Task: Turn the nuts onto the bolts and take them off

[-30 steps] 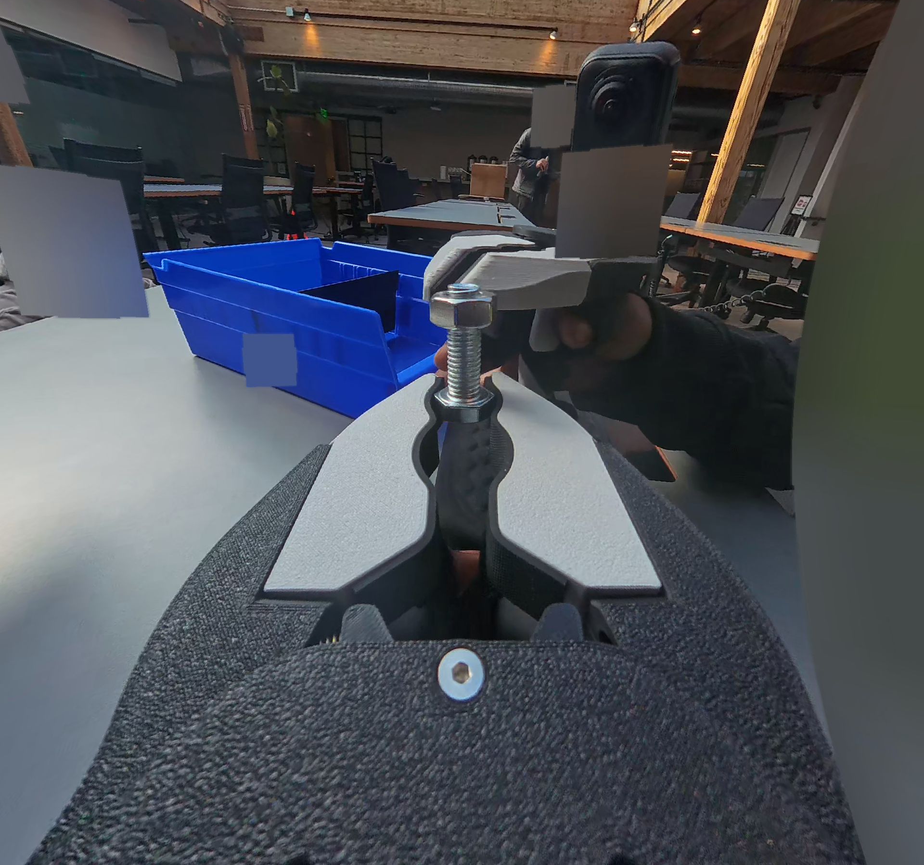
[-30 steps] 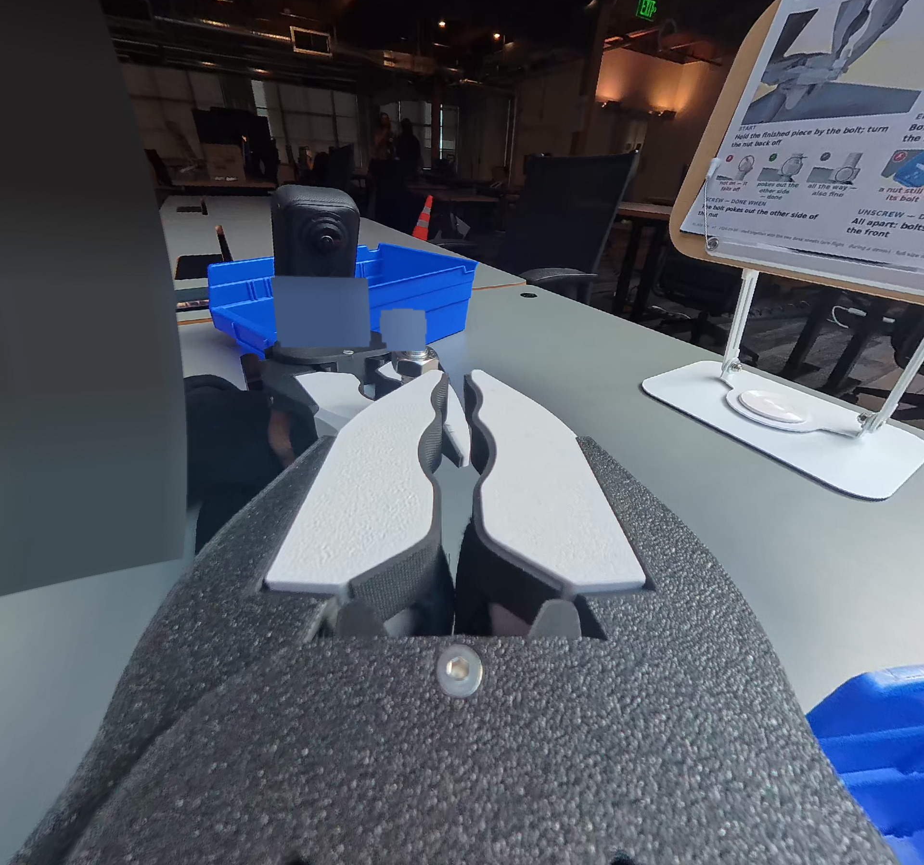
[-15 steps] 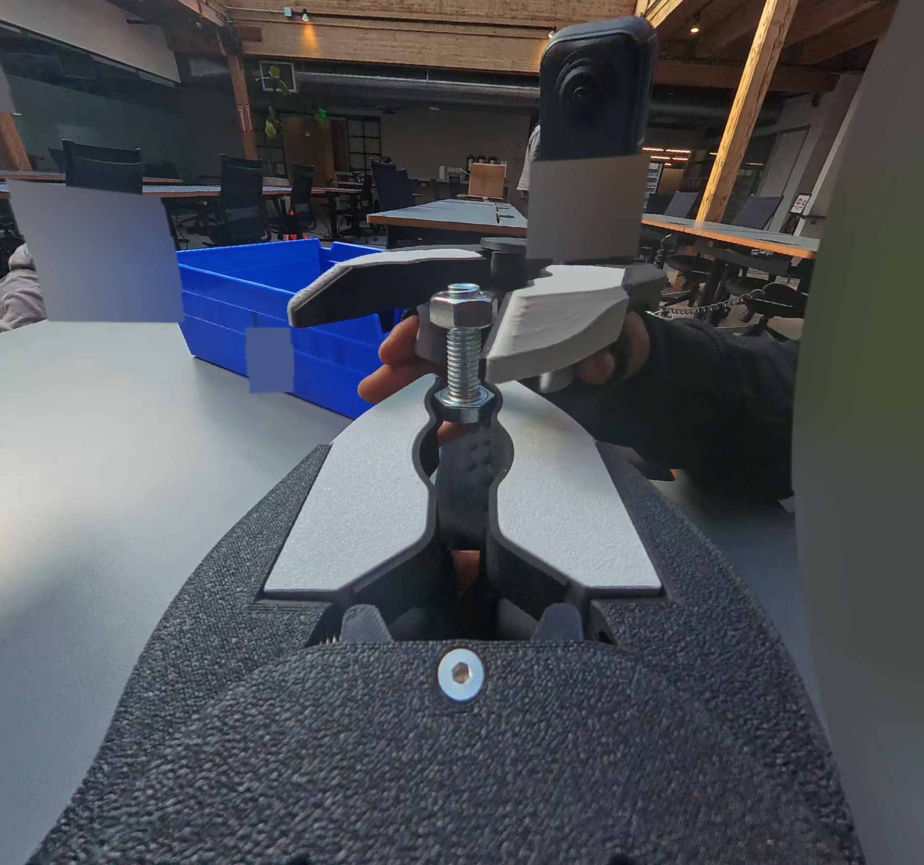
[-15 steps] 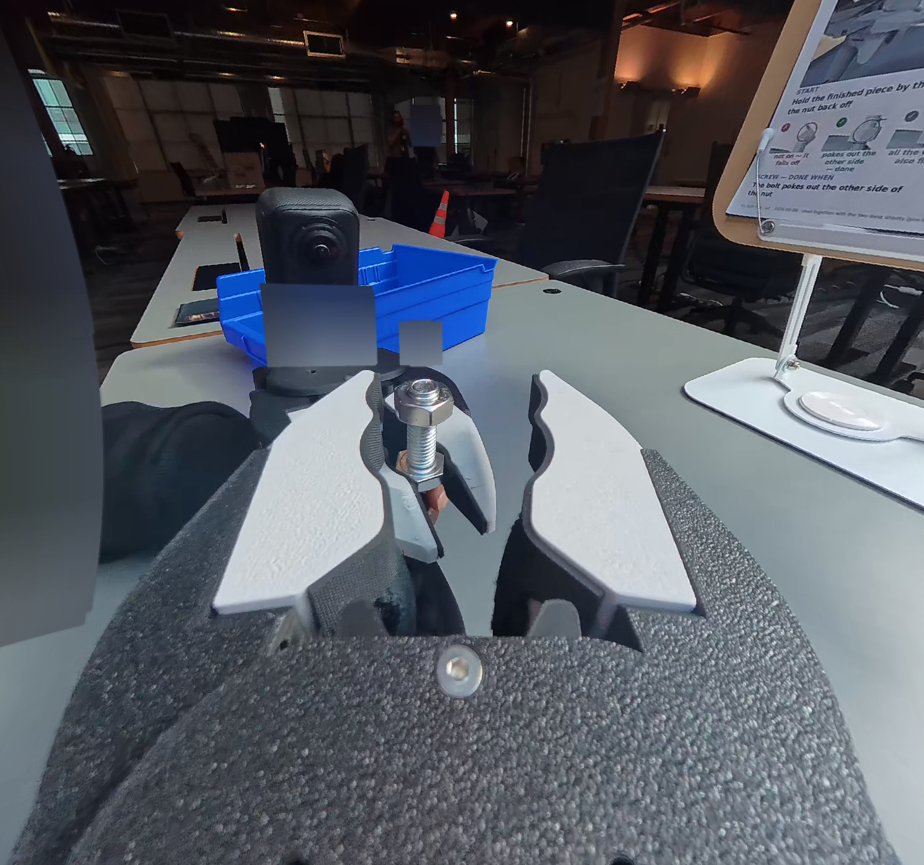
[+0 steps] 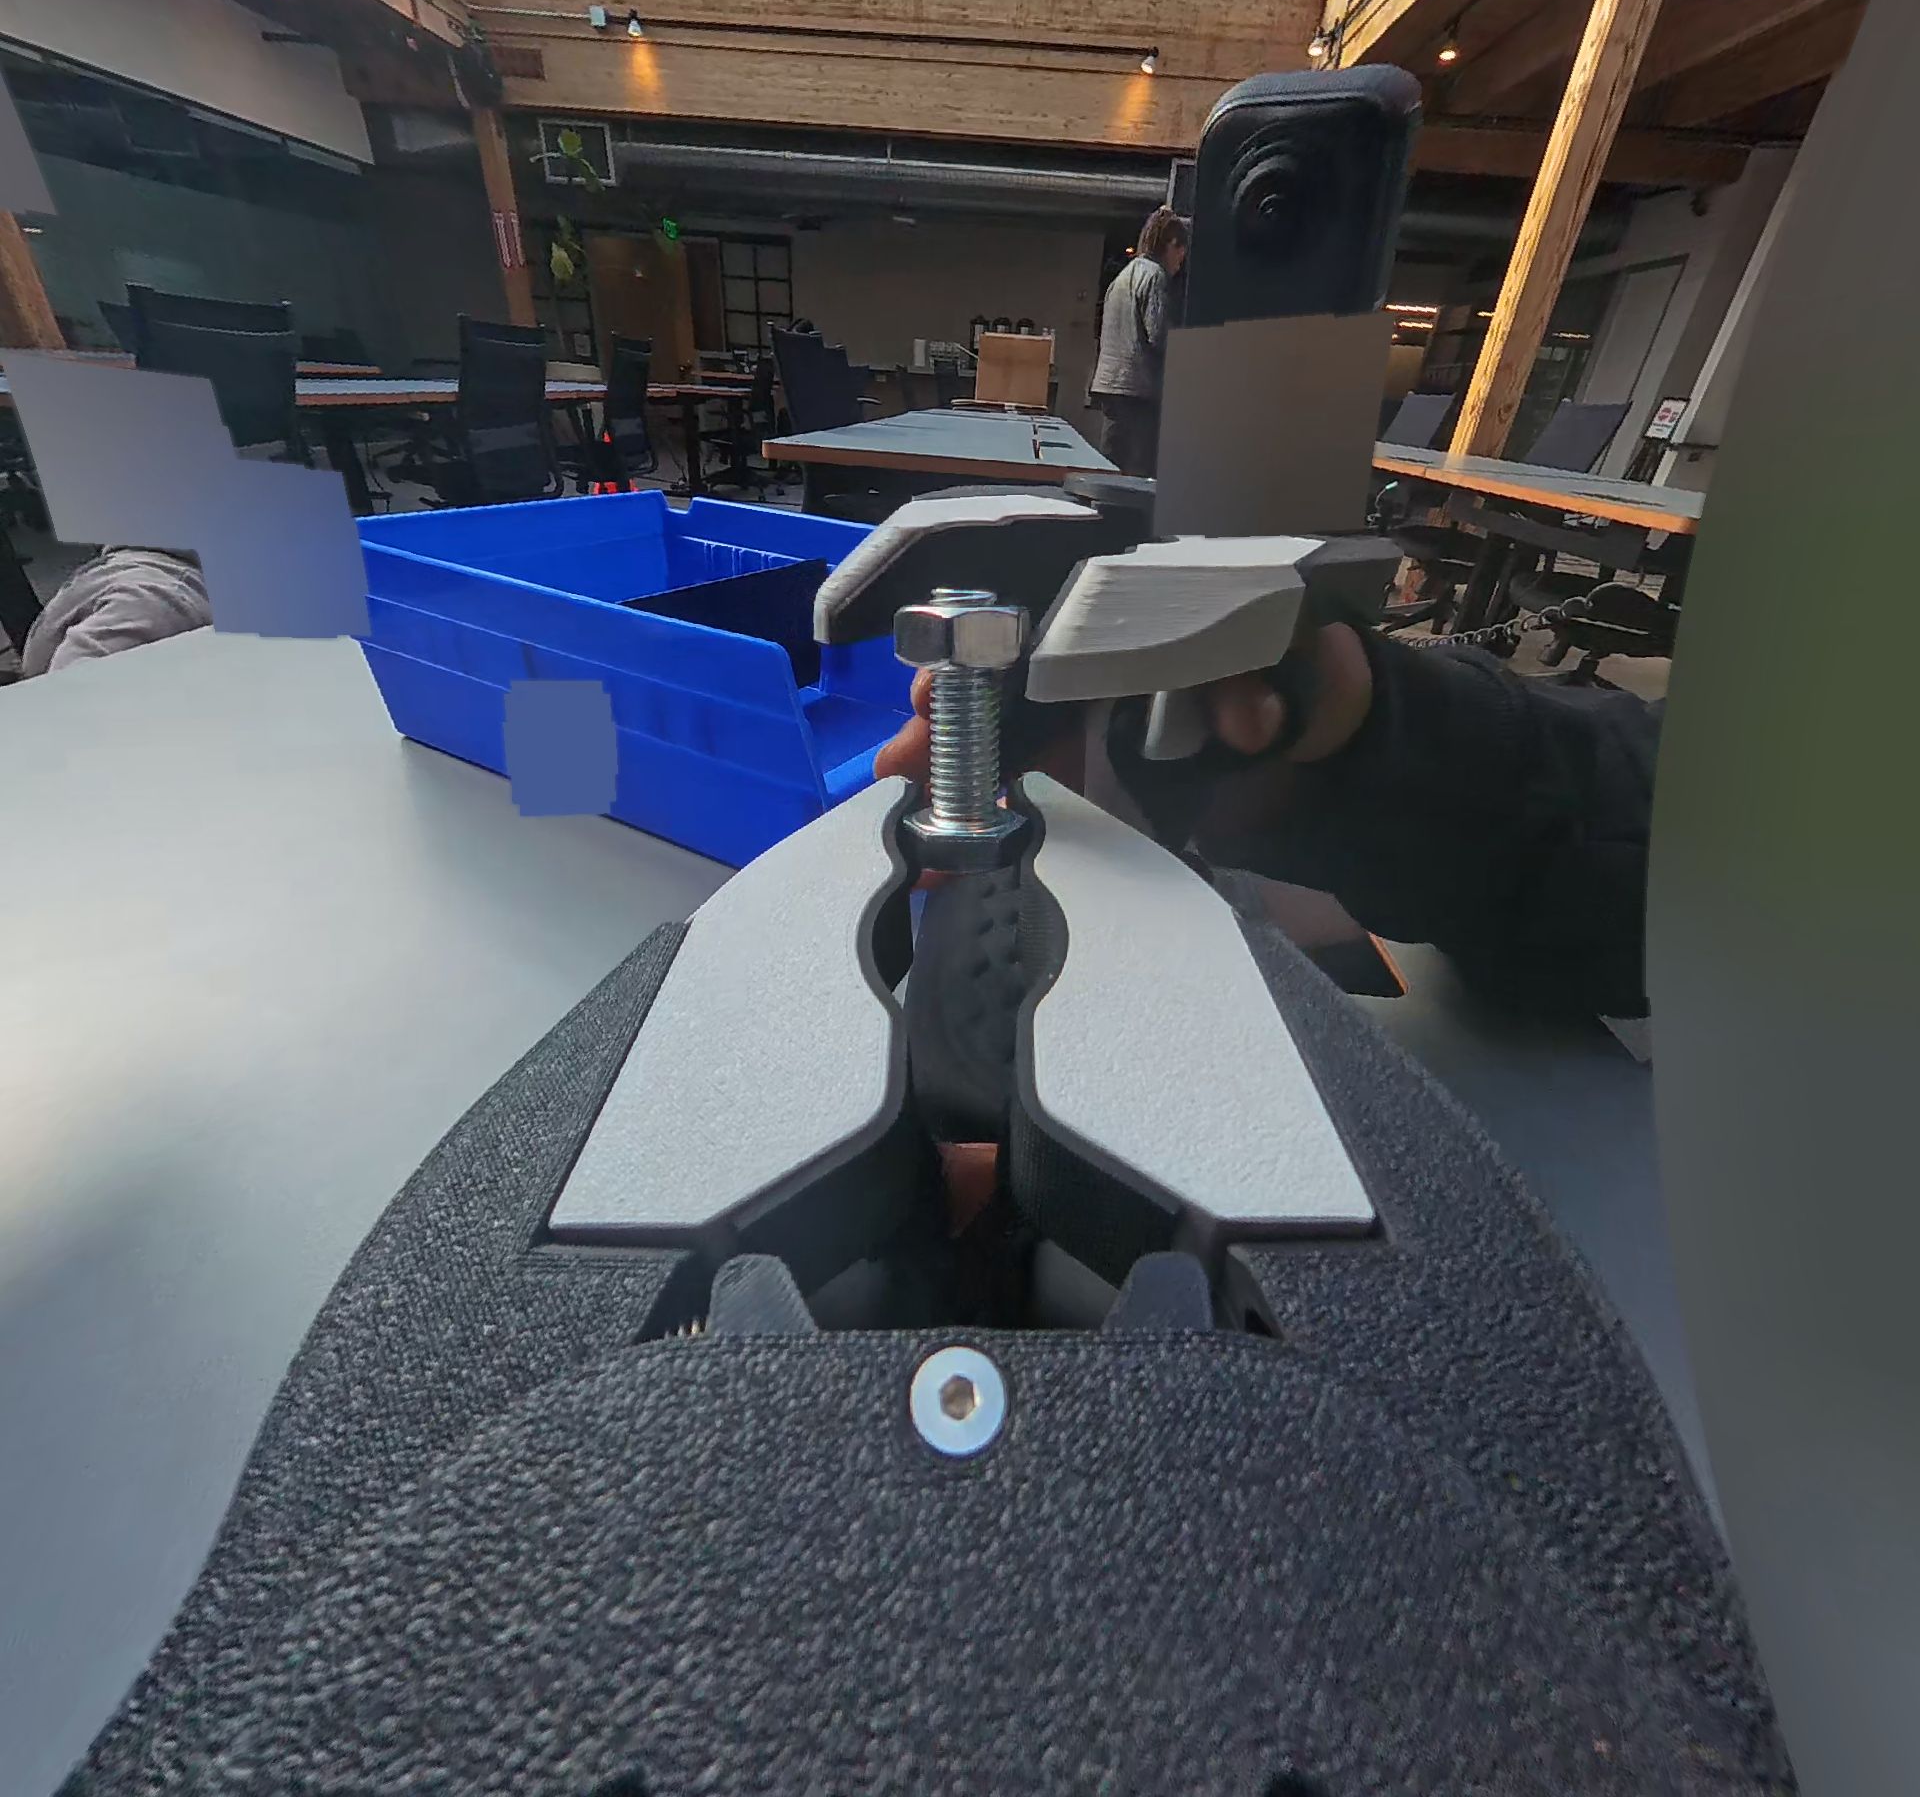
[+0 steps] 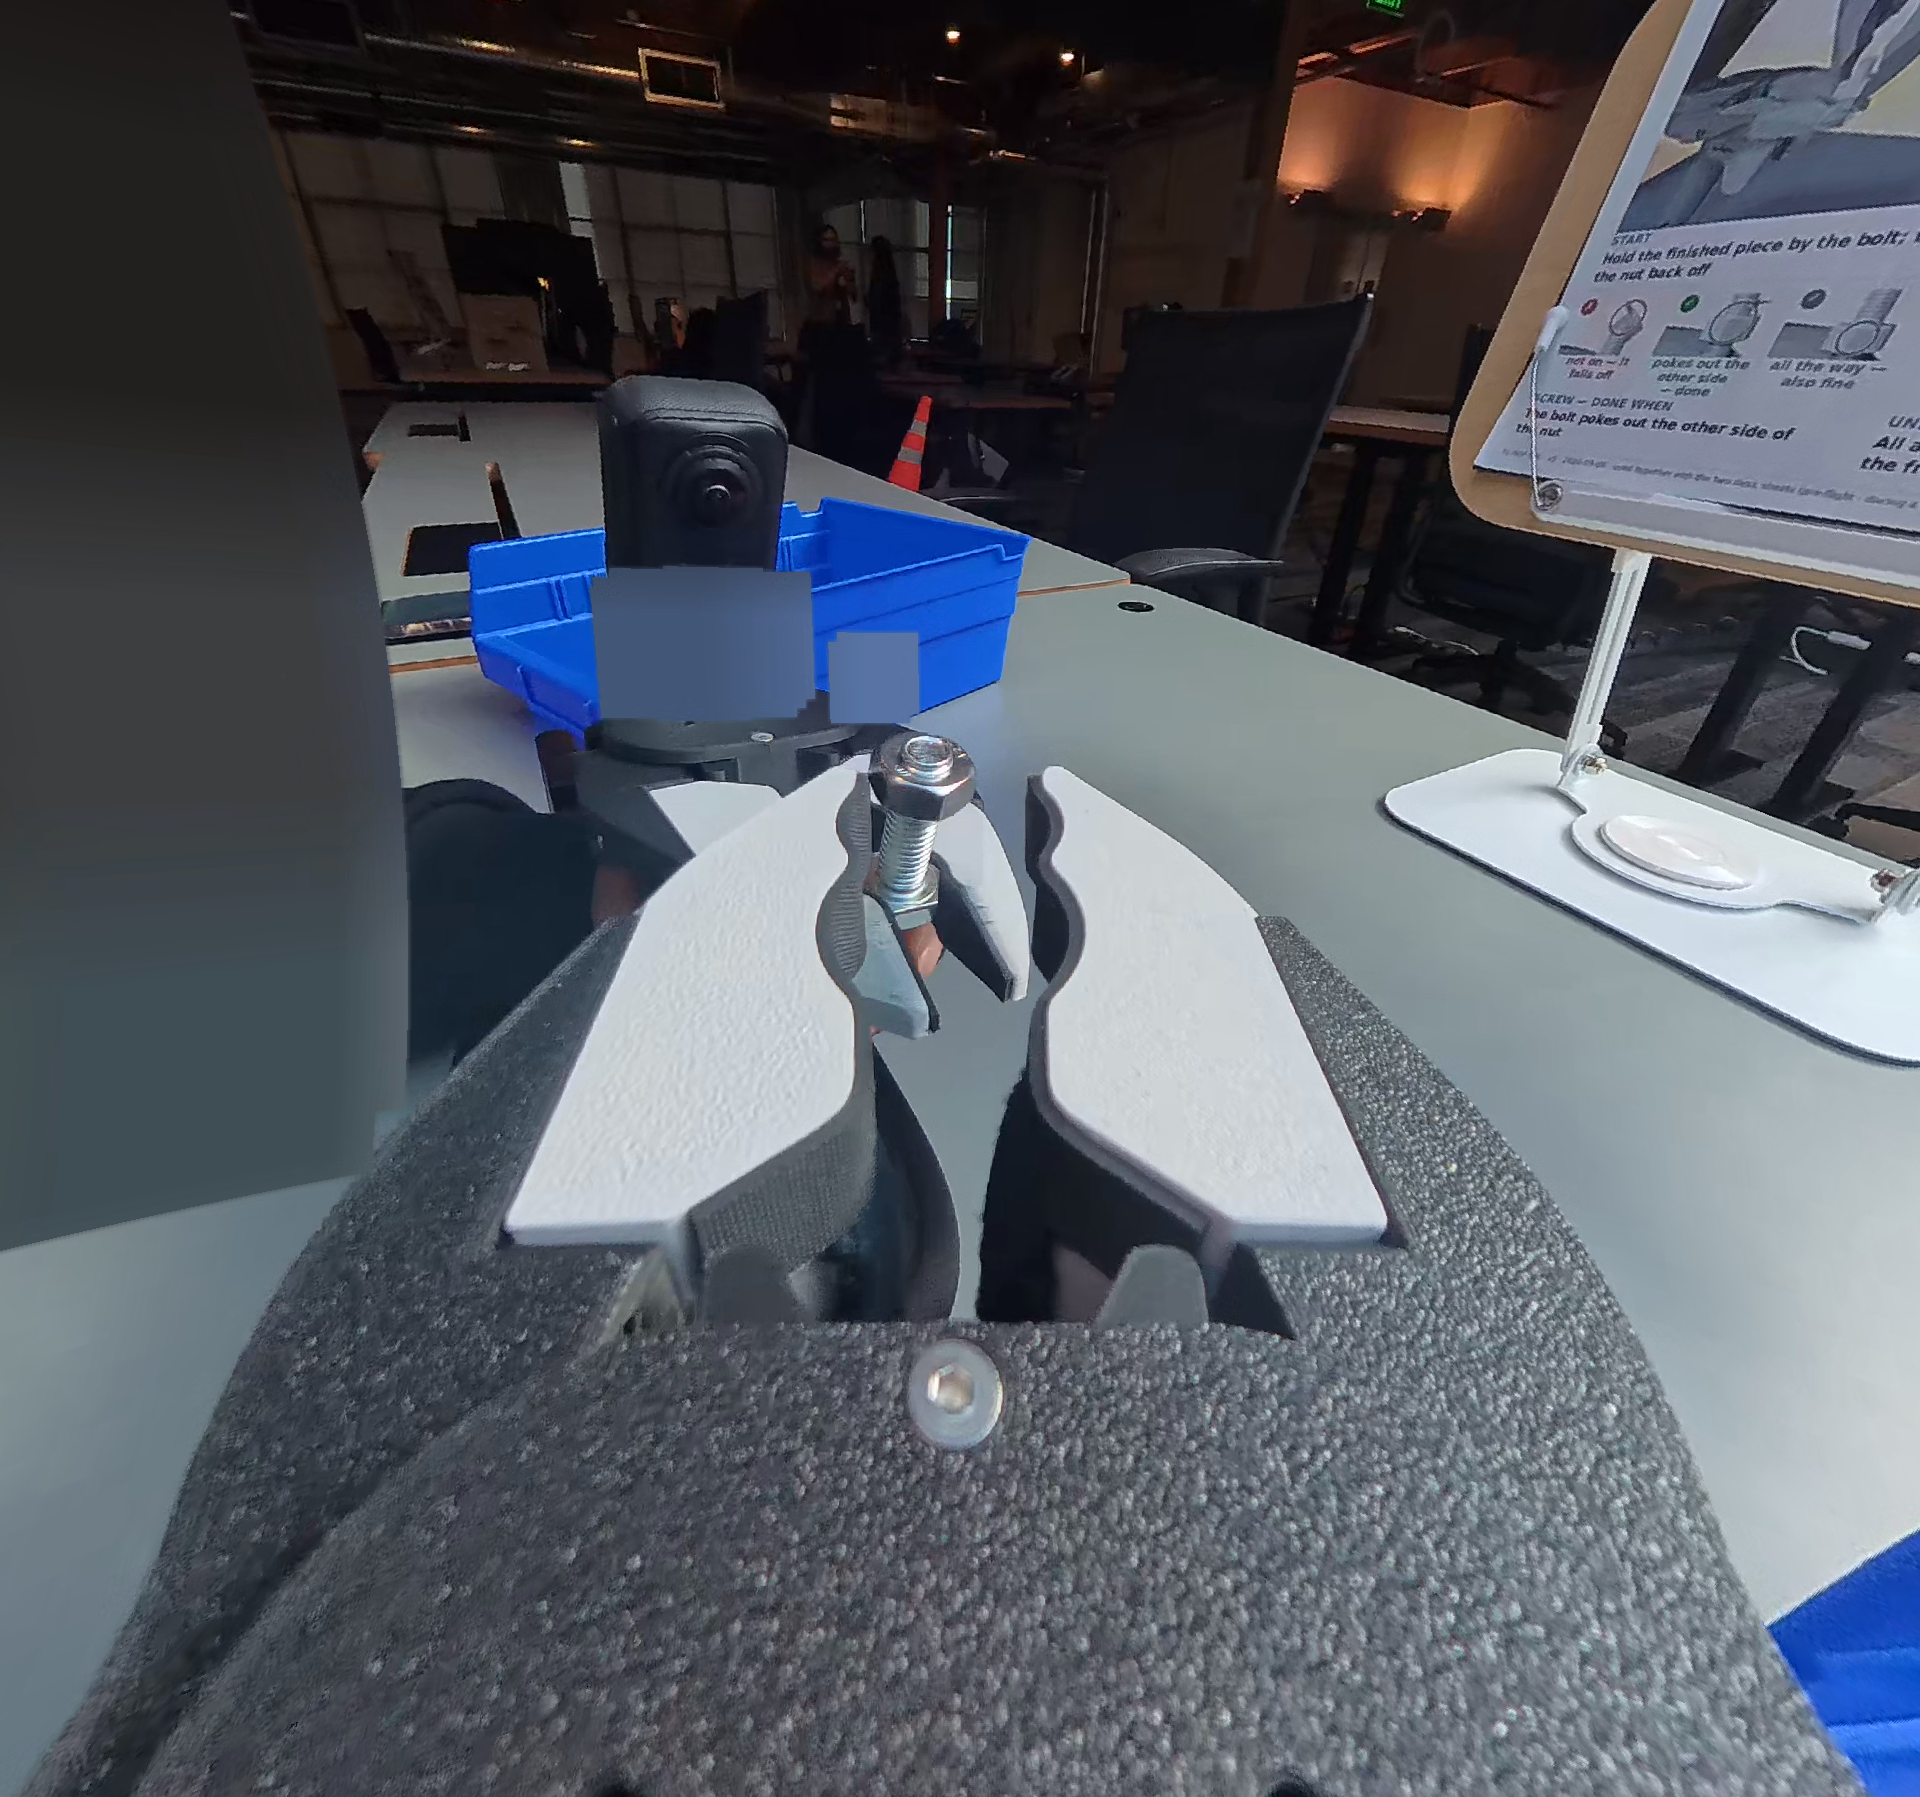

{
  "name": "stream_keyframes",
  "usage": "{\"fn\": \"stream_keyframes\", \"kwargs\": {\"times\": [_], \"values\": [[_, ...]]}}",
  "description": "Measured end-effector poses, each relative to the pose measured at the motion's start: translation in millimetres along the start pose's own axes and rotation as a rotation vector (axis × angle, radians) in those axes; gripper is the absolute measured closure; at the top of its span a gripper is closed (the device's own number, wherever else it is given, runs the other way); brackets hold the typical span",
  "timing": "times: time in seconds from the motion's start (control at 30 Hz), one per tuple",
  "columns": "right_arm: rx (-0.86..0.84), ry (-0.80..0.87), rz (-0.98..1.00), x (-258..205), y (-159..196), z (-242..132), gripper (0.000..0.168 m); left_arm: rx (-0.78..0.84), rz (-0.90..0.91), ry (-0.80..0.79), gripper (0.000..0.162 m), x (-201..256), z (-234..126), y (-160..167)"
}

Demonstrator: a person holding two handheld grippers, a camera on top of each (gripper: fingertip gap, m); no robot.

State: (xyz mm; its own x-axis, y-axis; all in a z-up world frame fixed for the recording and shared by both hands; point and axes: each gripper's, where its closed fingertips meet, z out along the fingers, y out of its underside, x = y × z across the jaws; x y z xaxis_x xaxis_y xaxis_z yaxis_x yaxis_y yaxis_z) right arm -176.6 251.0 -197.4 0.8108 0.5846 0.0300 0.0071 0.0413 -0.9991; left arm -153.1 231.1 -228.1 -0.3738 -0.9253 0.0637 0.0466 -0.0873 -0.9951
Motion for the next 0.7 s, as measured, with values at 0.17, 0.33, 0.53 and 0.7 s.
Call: {"fn": "stream_keyframes", "kwargs": {"times": [0.17, 0.33, 0.53, 0.7], "values": [[-0.011, -0.025, -0.016, -4.1, 0.0, -2.5, 0.153, 0.012, -0.009, -0.003, 0.147, -1.1, -1.2, -1.4], [-0.024, -0.013, -0.033, -0.8, 1.5, -3.6, 0.164, 0.011, -0.007, -0.001, 0.147, -0.6, -1.2, -1.4], [-0.026, -0.021, -0.041, -1.9, 1.6, 2.0, 0.164, 0.016, -0.012, -0.005, 0.147, -1.5, -1.9, -2.0], [-0.008, -0.052, -0.016, -4.0, -0.7, -3.3, 0.142, 0.006, -0.003, -0.005, 0.147, -0.9, -1.1, -0.7]]}}
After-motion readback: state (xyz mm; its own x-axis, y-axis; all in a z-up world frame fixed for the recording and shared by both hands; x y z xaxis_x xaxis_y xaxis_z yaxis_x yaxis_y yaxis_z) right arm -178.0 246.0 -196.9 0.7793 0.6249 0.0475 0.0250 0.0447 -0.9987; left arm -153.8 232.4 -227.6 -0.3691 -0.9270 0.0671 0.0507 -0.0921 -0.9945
